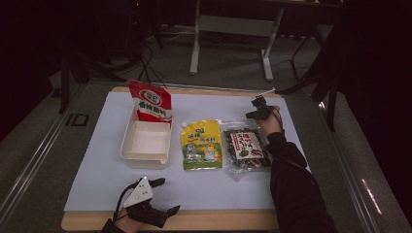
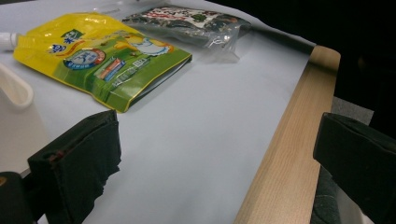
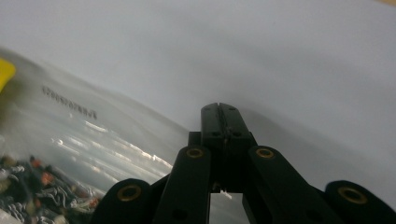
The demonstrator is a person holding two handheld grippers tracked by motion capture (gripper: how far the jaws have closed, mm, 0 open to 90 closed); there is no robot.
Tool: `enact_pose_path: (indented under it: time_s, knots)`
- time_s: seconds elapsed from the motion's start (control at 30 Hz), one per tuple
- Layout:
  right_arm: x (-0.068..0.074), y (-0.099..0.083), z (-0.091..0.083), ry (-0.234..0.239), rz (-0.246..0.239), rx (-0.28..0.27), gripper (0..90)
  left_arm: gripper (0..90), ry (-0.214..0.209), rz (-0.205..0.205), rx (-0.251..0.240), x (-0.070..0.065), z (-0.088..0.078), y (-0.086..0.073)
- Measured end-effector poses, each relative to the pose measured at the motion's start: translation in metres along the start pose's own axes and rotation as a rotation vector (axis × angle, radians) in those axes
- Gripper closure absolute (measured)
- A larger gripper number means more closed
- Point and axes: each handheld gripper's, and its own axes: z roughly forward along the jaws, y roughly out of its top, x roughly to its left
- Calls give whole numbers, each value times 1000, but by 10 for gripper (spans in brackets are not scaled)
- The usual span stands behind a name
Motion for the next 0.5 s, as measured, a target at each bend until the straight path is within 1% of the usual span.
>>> enact_pose_path:
  time_s: [0.03, 0.07, 0.13, 0.23, 0.27, 0.3, 0.4, 0.5]
  knots:
    - [1, -1, 0, -14, -12, 7, 900, 20, 1, -3, -1, 0, 0, 0]
    - [1, -1, 1, -21, -8, 7, 899, 19, 1, -3, -1, 0, 0, 0]
    - [-1, -1, 0, 9, 22, -14, 900, 19, 2, -6, -1, 1, 1, 0]
    - [1, 0, 1, -4, 12, 0, 900, 19, -1, -3, 1, 1, 1, 0]
    - [2, -1, 1, -1, 0, -2, 900, 19, -3, 2, 3, 0, 2, 0]
    - [3, -2, 1, -4, 6, 5, 900, 20, -3, 3, 2, 0, 1, 0]
    - [5, -8, -1, 12, 7, 4, 900, 19, -1, 7, 2, 0, 1, 1]
    - [7, -16, -4, 18, 0, 3, 900, 19, -3, 6, 2, 0, 1, 1]
